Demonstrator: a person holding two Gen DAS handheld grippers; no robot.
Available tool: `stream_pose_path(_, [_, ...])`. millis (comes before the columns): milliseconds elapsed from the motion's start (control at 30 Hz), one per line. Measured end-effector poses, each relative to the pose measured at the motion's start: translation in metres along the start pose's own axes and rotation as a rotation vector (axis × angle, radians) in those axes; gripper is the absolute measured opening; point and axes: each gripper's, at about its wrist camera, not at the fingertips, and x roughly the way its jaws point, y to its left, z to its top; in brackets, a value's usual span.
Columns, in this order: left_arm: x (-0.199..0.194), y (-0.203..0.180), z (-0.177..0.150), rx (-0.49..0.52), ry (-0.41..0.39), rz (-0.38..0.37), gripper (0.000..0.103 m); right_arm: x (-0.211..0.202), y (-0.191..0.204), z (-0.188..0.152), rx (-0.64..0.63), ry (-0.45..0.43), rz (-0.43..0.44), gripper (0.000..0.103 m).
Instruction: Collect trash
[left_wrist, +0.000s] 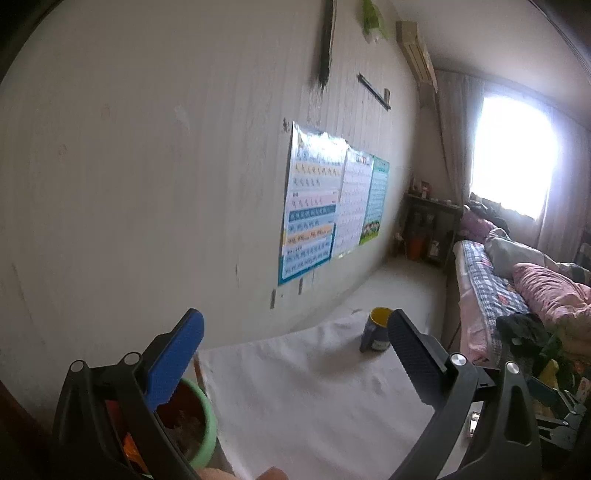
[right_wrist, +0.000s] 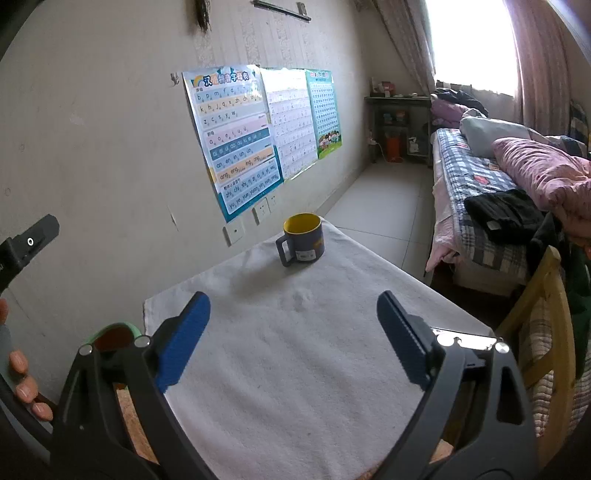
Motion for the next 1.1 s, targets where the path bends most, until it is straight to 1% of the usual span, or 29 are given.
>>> stream_pose_path(100, [-0.001, 0.001, -0.003, -0.005, 0.003, -0.011, 0.095, 0.001, -0.001, -0.001, 0.001, 0.007, 0.004, 0.09])
stream_pose_path(467, [0.009, 0.001, -0.008, -0.004, 0.048, -0.008, 0.095, 0.007, 0.002, -0.003, 0.001, 0.025, 0.006, 0.09])
stream_pose_path(1100, [0.015, -0.003, -0.01, 0.021, 0.073, 0.004, 0.095, 0.014, 0.003, -0.01, 0.0, 0.05, 0.013, 0.09])
